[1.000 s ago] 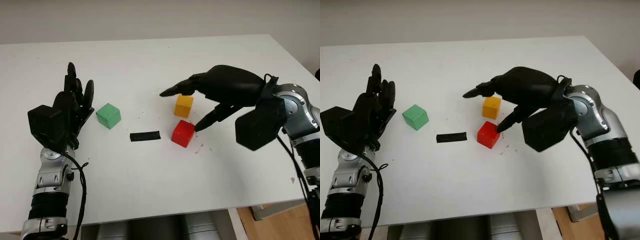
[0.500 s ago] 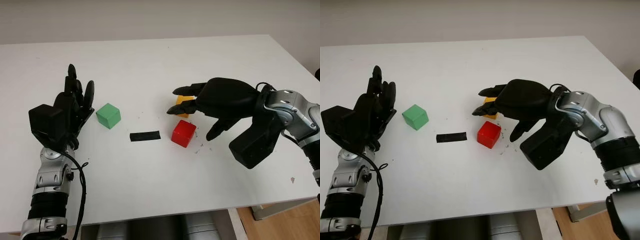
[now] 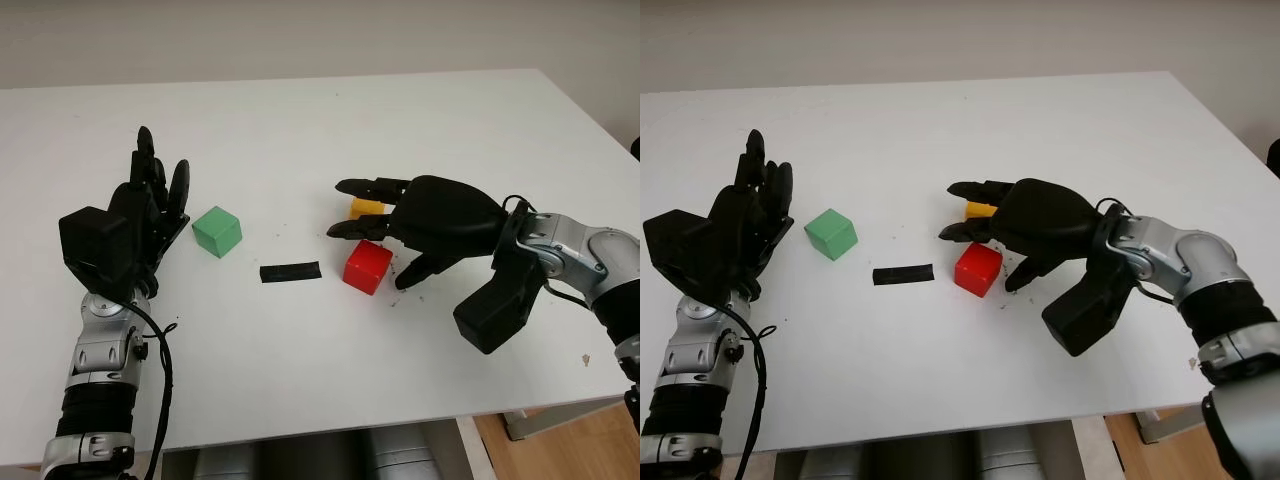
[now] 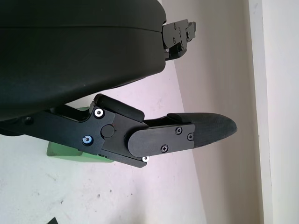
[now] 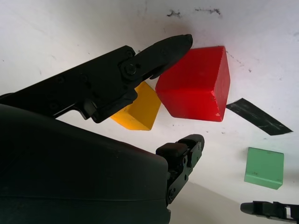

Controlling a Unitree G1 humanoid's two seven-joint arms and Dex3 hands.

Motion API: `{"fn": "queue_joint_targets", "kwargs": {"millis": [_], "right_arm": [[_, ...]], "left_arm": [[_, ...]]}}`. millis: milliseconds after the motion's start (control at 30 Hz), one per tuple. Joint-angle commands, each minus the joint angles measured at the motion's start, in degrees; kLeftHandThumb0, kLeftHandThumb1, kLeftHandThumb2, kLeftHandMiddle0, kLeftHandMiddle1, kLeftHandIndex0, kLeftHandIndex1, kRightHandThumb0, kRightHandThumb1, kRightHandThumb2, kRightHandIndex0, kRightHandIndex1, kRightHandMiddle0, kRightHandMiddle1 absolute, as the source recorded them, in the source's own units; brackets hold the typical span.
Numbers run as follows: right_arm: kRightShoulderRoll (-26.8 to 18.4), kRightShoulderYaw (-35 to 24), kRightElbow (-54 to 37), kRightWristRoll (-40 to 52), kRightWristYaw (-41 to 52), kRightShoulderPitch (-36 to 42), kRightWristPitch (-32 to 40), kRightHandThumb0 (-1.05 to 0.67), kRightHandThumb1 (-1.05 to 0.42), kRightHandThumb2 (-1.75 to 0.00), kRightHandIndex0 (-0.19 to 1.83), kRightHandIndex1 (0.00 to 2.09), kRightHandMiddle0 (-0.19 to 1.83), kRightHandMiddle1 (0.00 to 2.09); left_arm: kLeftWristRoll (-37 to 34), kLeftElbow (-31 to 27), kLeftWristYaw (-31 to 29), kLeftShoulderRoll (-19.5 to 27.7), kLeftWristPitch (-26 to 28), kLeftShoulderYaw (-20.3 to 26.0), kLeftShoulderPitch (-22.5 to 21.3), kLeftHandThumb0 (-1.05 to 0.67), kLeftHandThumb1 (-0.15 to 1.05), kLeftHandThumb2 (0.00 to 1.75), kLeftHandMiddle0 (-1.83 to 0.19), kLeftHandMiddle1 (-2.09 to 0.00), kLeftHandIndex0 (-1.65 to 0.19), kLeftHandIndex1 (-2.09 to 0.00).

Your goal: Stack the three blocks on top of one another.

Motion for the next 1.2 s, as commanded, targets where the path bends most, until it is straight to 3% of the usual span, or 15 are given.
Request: {"fn": "queue_joint_targets", "kwargs": {"millis": [0, 433, 500, 600, 800, 1167], "right_arm": [[0.53, 0.74, 1.14, -0.23, -1.12, -1.44, -0.65, -0.61, -0.86, -0.06, 0.03, 0.01, 0.44, 0.11], [0.98, 3.02, 3.73, -0.80, -6.51, -1.74, -1.54, -0.57, -0.87, -0.06, 0.06, 0.05, 0.59, 0.21], [1.07, 3.20, 4.24, -1.09, -7.60, -1.88, -1.82, -0.53, -0.89, -0.06, 0.10, 0.06, 0.64, 0.34], [1.04, 3.60, 4.61, -1.70, -8.81, -2.03, -1.62, -0.49, -0.91, -0.06, 0.16, 0.06, 0.46, 0.90], [1.61, 3.88, 7.16, -1.28, -11.67, -2.49, -2.96, -0.42, -0.94, -0.06, 0.25, 0.08, 0.46, 1.29], [2.04, 1.47, 7.20, 4.99, -5.87, -3.38, -1.26, -0.43, -0.95, -0.05, 0.33, 0.09, 0.42, 1.42]], "left_arm": [[0.05, -1.02, -0.06, 0.75, -0.06, 0.04, -0.91, -0.77, 1.05, 0.53, 0.19, 0.00, 0.19, 0.00], [-0.44, -1.46, -0.06, 0.53, 0.11, 0.27, -0.46, -0.78, 1.05, 0.50, 0.19, 0.00, 0.19, 0.00], [-0.18, -1.54, 0.11, 0.62, 0.28, 0.17, -0.39, -0.78, 1.05, 0.51, 0.19, 0.00, 0.19, 0.00], [-0.10, -1.55, 0.09, 0.69, 0.27, 0.14, -0.35, -0.79, 1.05, 0.50, 0.19, 0.00, 0.19, 0.00], [-0.20, -1.53, 0.03, 0.63, 0.31, 0.19, -0.37, -0.78, 1.05, 0.51, 0.19, 0.00, 0.19, 0.00], [0.34, -1.17, -0.08, 0.64, -0.34, -0.18, -0.55, -0.75, 1.05, 0.53, 0.19, 0.00, 0.19, 0.00]]}}
